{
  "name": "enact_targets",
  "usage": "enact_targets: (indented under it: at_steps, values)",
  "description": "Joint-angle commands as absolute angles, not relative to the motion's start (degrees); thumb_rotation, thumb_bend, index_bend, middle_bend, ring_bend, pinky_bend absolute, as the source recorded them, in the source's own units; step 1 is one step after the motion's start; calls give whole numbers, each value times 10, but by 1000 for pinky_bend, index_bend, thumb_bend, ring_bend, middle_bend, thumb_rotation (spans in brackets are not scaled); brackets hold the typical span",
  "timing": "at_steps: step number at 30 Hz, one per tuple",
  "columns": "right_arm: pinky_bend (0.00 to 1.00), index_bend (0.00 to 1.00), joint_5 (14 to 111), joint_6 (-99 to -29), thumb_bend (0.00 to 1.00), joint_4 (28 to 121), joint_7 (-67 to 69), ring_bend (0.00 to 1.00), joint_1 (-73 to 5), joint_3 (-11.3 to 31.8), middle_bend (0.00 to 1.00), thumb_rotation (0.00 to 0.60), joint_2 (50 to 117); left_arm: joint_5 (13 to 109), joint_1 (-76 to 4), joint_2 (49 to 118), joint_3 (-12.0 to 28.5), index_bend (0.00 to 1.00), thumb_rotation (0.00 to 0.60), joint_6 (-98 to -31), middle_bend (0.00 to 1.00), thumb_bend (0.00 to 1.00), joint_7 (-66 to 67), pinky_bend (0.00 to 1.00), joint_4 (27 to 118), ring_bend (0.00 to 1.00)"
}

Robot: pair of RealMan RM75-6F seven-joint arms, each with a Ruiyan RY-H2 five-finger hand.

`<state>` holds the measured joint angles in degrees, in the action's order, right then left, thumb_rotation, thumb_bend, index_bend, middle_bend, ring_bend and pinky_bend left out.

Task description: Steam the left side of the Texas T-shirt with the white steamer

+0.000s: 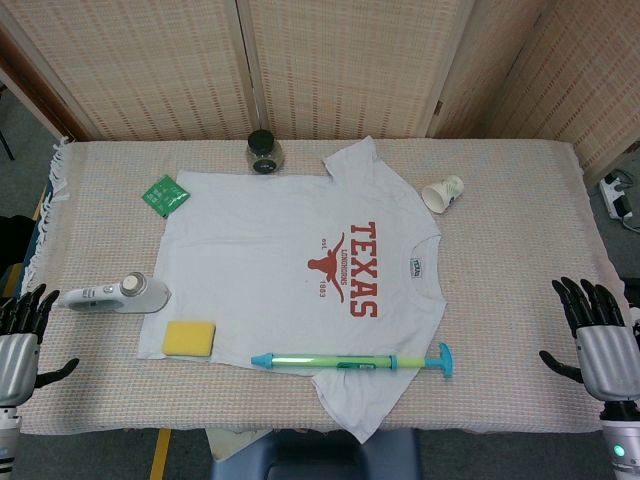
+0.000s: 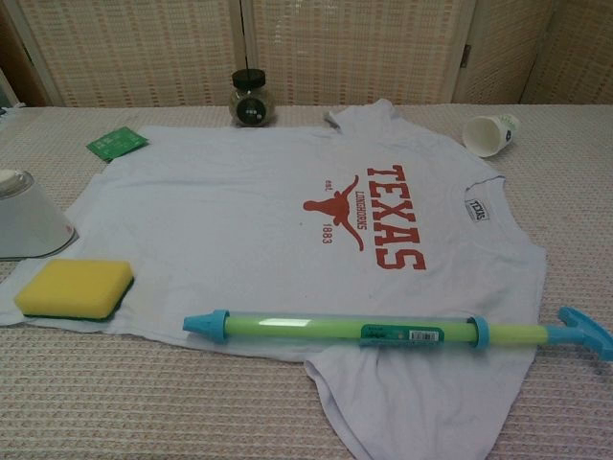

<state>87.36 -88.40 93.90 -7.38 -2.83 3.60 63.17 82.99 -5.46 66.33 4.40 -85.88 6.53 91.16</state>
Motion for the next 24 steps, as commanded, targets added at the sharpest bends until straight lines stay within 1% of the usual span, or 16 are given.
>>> enact_targets:
  at_steps: [1,6,11,16,19,24]
  values:
    - [60,0,874,-888,49,942,-77,1,-26,37,67,593,632,829,-56,667,44,89,600,-855,67,78,67,43,908,31]
    - [60,0,876,-892,47,946,-74,2,-22,35,67,595,627,830,-58,667,45,91,600,-856,67,78,65,44,906,31]
    - [60,0,878,-901,48,949,-71,2,-19,39,67,594,620,833,-67,667,55,105,600,-855,83,77,45,54,900,42]
    - [60,0,882,-916,49,954,-75,2,-17,47,67,593,609,819,-96,673,71,123,600,-814,116,78,20,74,893,72]
    - [60,0,885,-927,49,963,-80,2,-16,54,67,593,597,798,-121,673,76,126,600,-766,121,89,32,82,892,73]
    - [59,0,887,-936,49,973,-86,2,-12,58,67,593,584,762,-149,682,87,130,600,-719,121,119,58,86,890,74]
